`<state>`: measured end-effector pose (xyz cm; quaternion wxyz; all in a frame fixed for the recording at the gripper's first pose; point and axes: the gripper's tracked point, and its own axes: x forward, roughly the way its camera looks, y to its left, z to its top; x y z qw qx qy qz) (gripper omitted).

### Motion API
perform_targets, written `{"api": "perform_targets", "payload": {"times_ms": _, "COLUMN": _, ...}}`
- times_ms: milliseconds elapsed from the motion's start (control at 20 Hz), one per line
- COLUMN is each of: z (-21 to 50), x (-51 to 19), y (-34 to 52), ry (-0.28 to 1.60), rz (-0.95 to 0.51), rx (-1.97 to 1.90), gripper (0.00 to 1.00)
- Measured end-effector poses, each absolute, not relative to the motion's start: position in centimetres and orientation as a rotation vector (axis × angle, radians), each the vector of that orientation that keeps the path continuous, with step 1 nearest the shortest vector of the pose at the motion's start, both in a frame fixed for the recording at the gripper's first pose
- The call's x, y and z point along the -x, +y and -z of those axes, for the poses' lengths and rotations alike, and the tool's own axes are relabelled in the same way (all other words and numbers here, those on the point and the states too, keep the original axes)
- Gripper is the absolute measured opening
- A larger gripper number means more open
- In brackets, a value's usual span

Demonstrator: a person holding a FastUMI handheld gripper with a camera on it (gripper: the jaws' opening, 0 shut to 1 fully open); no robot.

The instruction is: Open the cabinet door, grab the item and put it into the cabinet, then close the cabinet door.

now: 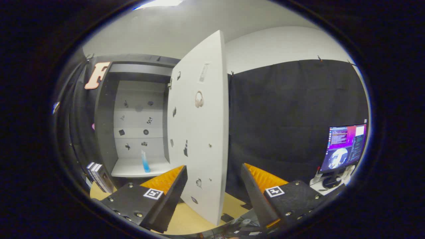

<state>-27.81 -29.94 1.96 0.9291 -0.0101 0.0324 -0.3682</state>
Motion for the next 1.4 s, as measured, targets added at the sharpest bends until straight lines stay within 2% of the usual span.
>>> {"api": "perform_targets", "payload": {"times_ms": 450, "z": -1.8, "x": 29.4, "y": -38.2, "ry": 0.074, "rz": 0.892, "rx": 0.04, "gripper": 0.96}}
{"api": "perform_targets", "payload": {"times_ms": 800, "z": -1.0, "x": 27.6, "y": -40.5, "ry": 0.092, "rz": 0.894, "rx": 0.018, "gripper": 0.96}}
{"api": "perform_targets", "payload": {"times_ms": 1000, "z": -0.8, "x": 26.8, "y": -39.8, "ry": 0.096, "rz": 0.818, "rx": -0.006, "gripper": 0.94}}
{"api": "perform_targets", "payload": {"times_ms": 1150, "z": -1.1, "x": 26.3, "y": -39.4, "ry": 0.11, "rz": 0.767, "rx": 0.015, "gripper": 0.86}}
{"api": "perform_targets", "payload": {"times_ms": 1400, "z": -0.6, "x": 25.1, "y": -37.0, "ry": 0.132, "rz": 0.635, "rx": -0.03, "gripper": 0.86}}
